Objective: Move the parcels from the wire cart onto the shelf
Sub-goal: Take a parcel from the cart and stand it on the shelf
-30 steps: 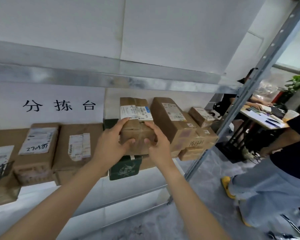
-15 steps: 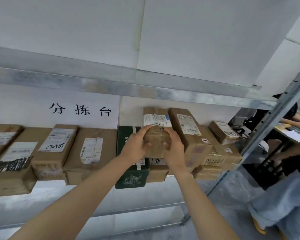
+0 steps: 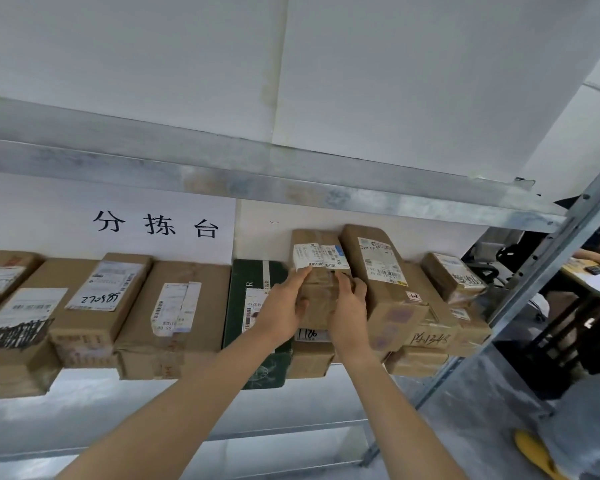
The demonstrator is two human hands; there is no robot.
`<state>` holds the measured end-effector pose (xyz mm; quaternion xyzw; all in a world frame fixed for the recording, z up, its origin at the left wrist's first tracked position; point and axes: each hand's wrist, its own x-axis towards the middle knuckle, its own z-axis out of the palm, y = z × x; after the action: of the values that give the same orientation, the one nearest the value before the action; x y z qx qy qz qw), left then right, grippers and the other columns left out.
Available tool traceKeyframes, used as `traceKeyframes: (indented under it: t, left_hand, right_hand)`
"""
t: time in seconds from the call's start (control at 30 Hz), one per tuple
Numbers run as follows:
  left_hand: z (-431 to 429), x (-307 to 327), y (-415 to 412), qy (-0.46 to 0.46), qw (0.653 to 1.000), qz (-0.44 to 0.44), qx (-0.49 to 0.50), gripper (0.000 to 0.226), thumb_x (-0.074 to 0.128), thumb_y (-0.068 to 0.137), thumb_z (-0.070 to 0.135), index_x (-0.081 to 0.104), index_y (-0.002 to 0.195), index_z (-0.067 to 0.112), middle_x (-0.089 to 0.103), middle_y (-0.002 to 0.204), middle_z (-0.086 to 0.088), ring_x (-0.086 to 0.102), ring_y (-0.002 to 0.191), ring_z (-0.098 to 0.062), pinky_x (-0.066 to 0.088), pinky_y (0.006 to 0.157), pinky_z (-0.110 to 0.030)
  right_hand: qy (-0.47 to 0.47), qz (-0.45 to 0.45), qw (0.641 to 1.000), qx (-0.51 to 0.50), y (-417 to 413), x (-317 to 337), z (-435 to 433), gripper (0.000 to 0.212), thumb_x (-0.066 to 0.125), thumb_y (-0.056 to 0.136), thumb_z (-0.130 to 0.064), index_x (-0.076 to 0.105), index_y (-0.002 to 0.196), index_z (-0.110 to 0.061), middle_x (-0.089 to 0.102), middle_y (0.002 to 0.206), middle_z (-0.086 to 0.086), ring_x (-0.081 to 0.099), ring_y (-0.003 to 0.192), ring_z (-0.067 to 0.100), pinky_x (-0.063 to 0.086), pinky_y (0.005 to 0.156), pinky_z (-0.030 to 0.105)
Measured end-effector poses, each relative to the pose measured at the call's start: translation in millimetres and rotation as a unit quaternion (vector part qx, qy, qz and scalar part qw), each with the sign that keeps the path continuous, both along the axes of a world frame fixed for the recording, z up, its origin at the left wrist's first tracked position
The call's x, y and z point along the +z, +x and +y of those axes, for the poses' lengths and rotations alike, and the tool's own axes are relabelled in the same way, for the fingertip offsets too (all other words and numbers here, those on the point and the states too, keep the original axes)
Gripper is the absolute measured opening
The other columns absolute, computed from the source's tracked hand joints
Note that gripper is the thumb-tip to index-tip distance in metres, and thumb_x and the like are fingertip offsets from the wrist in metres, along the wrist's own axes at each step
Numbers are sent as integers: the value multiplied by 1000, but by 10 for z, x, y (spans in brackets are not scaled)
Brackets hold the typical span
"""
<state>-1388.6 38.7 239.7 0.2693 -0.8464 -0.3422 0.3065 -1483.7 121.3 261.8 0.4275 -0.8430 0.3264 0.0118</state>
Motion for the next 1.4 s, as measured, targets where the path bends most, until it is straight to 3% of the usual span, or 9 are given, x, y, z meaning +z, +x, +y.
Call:
traceKeyframes:
  t: [0.2, 0.43, 0.63, 0.93, 1.17, 1.4]
  left_hand:
    - [36, -63, -11, -3, 999, -3, 39, 56, 48, 95, 13, 25, 145, 21, 45, 141, -5, 55, 116, -19, 47, 98, -28]
    - [57, -79, 53, -11, 998, -9, 62, 52, 48, 96, 19, 28, 144, 21, 51, 136, -4, 58, 111, -19, 49, 91, -27]
    - [84, -52, 46, -28, 996, -20, 78, 49, 46, 97, 17, 30, 143, 20, 49, 136, -6, 53, 112, -22, 48, 93, -34]
    - [29, 9, 12, -49, 996, -25, 74, 44, 41, 99, 14, 35, 142, 16, 46, 138, -7, 48, 114, -23, 46, 96, -37]
    - [-36, -99, -46, -38, 995, -58, 65, 46, 47, 97, 16, 36, 141, 20, 45, 141, -4, 51, 114, -22, 51, 94, -38]
    - [-48, -156, -42, -69, 990, -101, 65, 64, 60, 90, 20, 28, 144, 27, 35, 148, 1, 46, 122, -23, 52, 92, -42]
  right_hand:
    - [24, 1, 1000, 8, 21, -82, -88, 57, 57, 91, -3, 36, 143, -12, 23, 148, 16, 43, 125, 34, 35, 107, 34]
    - [1, -22, 999, 30, -20, -120, -79, 62, 60, 87, 4, 39, 143, -14, 25, 150, 15, 40, 130, 30, 34, 107, 31]
    - [-39, -41, 997, 42, -46, -54, -63, 54, 49, 89, 11, 46, 139, -10, 37, 143, 15, 45, 126, 28, 35, 106, 27]
    - [-47, -48, 997, 36, -155, -7, -109, 52, 48, 87, 11, 50, 135, -9, 50, 132, 16, 48, 122, 27, 36, 104, 28]
    - [-20, -65, 997, 40, -173, -107, -126, 52, 46, 89, 10, 48, 137, -9, 46, 133, 16, 47, 124, 30, 37, 105, 33]
    - [-10, -56, 998, 13, -90, -221, -197, 52, 52, 93, 1, 40, 142, -12, 40, 138, 15, 50, 120, 29, 40, 105, 34]
